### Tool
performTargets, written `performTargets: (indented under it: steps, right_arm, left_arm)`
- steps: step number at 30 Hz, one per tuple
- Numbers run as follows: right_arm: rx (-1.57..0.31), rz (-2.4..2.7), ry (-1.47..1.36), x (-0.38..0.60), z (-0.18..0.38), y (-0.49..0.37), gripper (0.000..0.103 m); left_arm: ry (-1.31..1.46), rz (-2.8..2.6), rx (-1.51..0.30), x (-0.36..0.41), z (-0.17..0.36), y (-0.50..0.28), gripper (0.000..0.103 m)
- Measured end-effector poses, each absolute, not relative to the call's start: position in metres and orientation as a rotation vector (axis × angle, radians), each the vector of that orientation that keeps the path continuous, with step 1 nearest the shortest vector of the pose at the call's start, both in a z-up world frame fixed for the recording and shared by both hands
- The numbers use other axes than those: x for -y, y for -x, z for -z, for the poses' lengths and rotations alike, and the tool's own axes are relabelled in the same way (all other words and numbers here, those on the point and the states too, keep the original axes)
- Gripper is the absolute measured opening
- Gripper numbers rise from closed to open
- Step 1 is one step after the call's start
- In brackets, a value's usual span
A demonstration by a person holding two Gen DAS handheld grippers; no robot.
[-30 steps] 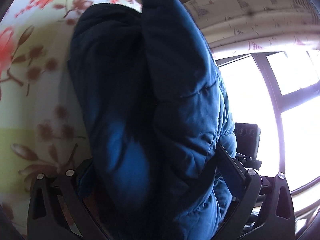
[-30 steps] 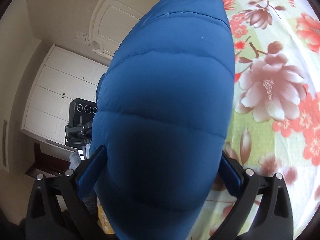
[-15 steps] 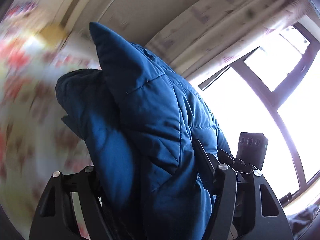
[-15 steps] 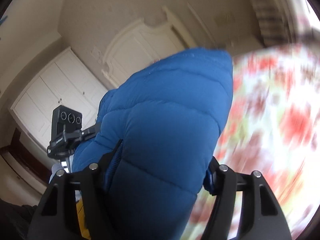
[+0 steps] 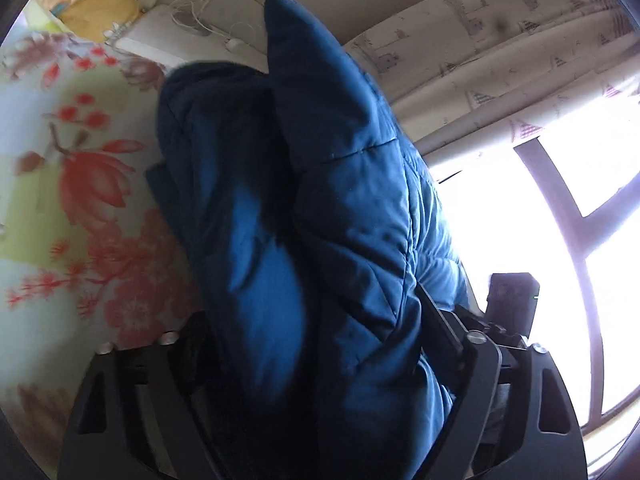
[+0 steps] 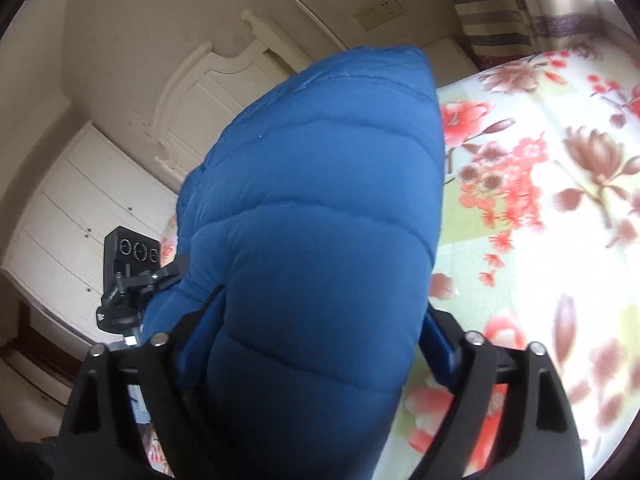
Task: Fold large clothes
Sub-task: 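Lift the jacket bundle with both grippers and set it down on the bed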
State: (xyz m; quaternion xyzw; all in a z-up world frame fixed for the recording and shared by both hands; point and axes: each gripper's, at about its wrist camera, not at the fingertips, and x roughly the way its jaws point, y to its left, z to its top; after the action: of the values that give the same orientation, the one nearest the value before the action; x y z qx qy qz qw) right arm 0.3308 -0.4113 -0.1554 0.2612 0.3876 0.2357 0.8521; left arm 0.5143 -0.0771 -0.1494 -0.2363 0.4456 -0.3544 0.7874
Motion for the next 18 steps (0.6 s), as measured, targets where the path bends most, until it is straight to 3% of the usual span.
performTargets:
  steps: [3, 7, 8, 9, 11, 18]
  right_arm:
    - [-0.801, -0.370, -0.432, 0.405, 0.125, -0.318, 0.091]
    - [-0.596, -0.287, -0.140, 0.366, 0.070, -0.282, 0.090]
    - [-0.559, -0.306, -0.050, 0.341, 0.061, -0.274, 0.084]
    - [-0.548, -0.320, 0.007, 0.324, 0.058, -0.270, 0.071]
    - [-0.525, -0.349, 0.156, 0.276, 0.057, -0.265, 0.058]
    - [-0.575, -0.318, 0.569, 0.174, 0.125, -0.258, 0.060]
  left_arm:
    - [0.395, 0.625, -0.863, 0.066, 0.105, -0.506, 0.084]
    - [0.284, 0.528, -0.584, 0.072, 0.024, -0.500, 0.094]
    - [0.224, 0.527, -0.582, 0.087, 0.013, -0.510, 0.094]
    - [0.153, 0.530, -0.608, 0.108, 0.006, -0.527, 0.094]
    - [0.020, 0.509, -0.682, 0.150, 0.014, -0.568, 0.094]
    - [0.031, 0.497, -0.981, 0.126, 0.127, -0.629, 0.099]
